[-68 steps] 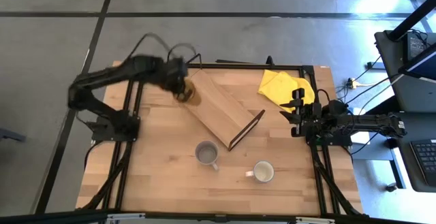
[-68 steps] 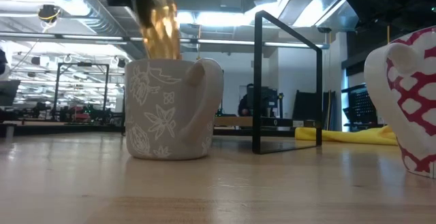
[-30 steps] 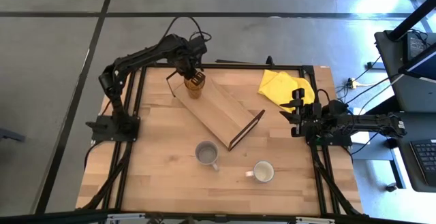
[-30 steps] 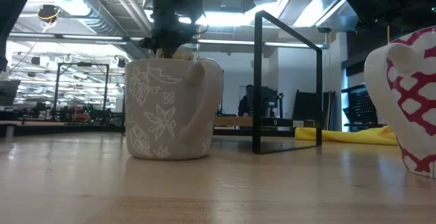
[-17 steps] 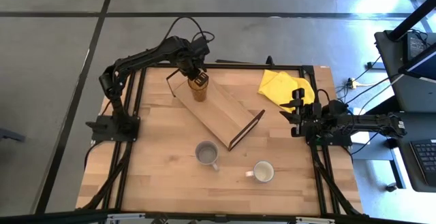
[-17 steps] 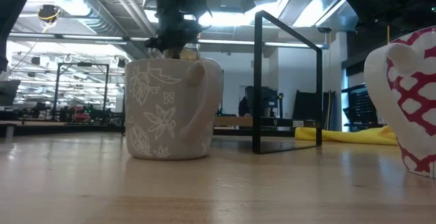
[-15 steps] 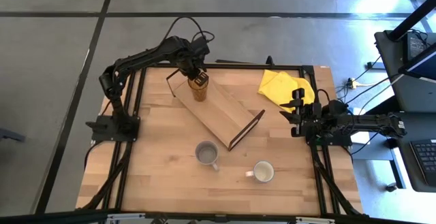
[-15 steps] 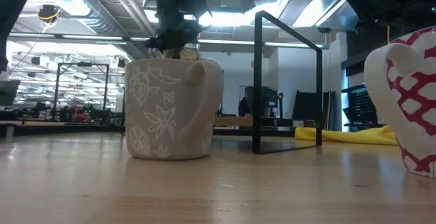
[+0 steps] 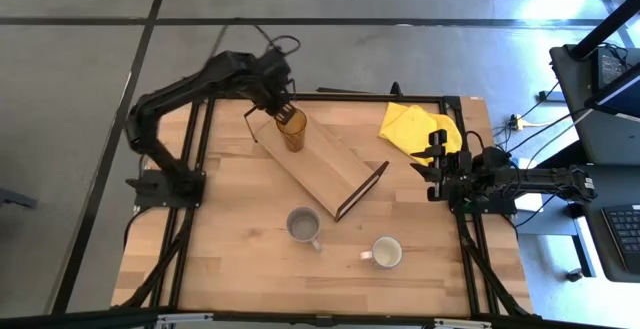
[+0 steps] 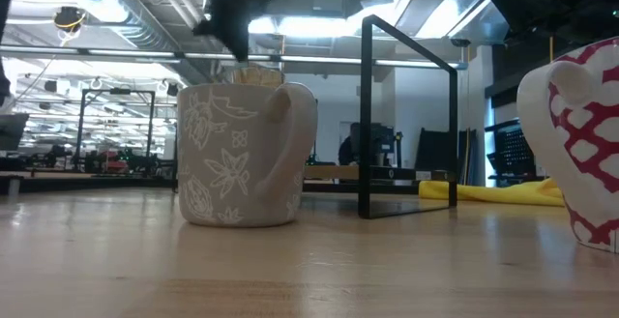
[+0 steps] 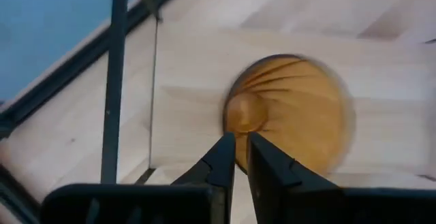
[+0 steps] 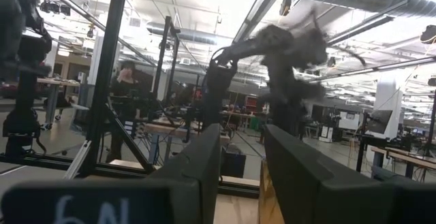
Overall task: Stack small to large cups/mugs on shelf
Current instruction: Put the yellow cup on the shelf, then put the red patterned mug on the shelf
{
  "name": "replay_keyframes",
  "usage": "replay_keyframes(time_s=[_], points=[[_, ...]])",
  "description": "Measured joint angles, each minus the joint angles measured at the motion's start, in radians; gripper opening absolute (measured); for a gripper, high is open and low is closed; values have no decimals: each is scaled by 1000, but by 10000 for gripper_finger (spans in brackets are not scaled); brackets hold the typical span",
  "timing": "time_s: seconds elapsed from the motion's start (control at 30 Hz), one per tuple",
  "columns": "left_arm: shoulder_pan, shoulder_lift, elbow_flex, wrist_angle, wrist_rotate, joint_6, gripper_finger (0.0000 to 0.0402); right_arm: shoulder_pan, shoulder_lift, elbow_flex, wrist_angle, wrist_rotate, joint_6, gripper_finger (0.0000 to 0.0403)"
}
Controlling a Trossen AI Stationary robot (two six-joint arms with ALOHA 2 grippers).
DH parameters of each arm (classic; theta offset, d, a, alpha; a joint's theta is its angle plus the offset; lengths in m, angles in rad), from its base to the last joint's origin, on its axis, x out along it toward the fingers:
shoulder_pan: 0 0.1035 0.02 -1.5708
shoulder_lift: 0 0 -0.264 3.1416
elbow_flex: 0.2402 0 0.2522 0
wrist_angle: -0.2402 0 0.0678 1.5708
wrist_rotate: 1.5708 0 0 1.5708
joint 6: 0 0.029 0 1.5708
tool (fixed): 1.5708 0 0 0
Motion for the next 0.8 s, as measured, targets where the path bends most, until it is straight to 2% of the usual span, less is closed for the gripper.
replay_keyframes(time_s=[0.1, 0.3, 0.47, 0.57, 0.63, 0.73, 0.8], points=[[-62, -108, 0, 62, -31, -66, 32, 0, 0, 0, -1, 0, 0, 117], [-194, -286, 0, 149, -180, -193, 32, 0, 0, 0, -3, 0, 0, 117], [-354, -362, 1, 146, -348, -295, 32, 0, 0, 0, 49, 8, -70, 117], [-431, -370, 1, 145, -402, -330, 32, 0, 0, 0, 69, 2, -82, 117], [-467, -366, 1, 145, -411, -338, 32, 0, 0, 0, 135, 47, -76, 117], [-497, -347, 1, 145, -413, -341, 32, 0, -1, 0, 313, 146, 106, 117], [-507, -330, 1, 145, -414, -344, 32, -3, 4, 1, 443, 241, 165, 117]])
